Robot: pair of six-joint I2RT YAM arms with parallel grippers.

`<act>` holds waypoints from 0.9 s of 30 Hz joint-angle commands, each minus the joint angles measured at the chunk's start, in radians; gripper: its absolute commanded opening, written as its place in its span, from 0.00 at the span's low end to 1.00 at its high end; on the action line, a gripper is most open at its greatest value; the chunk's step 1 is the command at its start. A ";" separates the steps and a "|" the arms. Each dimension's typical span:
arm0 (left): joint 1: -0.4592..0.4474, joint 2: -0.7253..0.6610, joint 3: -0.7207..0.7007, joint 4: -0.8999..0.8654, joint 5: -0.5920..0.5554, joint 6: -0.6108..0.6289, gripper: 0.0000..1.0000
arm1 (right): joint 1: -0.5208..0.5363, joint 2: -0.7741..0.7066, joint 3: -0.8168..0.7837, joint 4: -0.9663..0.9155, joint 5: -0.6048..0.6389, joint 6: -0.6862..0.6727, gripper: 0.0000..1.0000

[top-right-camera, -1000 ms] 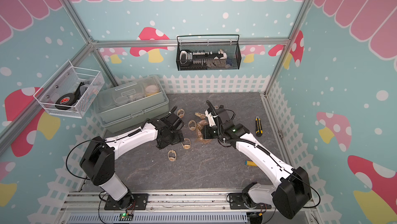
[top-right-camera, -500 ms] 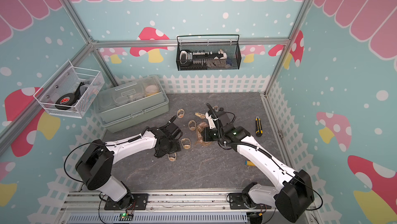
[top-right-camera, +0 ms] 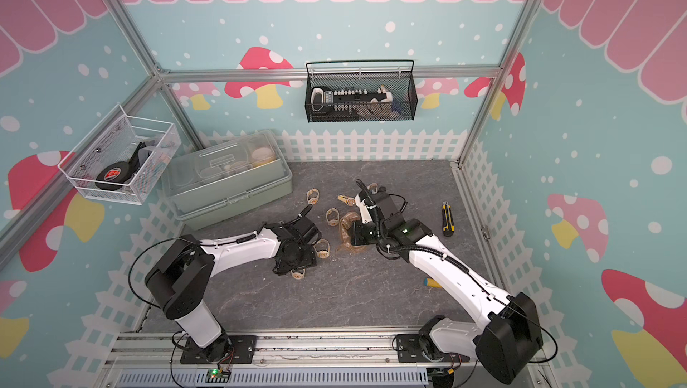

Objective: Wipe the watch dial
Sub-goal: Pick up the watch at the center of the board.

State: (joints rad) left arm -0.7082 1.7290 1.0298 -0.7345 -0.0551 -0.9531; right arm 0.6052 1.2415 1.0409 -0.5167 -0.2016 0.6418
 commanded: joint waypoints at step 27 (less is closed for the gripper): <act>0.005 0.017 -0.011 0.012 0.018 0.069 0.00 | 0.008 0.084 0.087 0.008 0.049 -0.028 0.00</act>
State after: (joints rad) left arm -0.7082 1.7283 1.0218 -0.7273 -0.0441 -0.8940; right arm 0.6052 1.3155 1.0935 -0.5213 -0.1646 0.6209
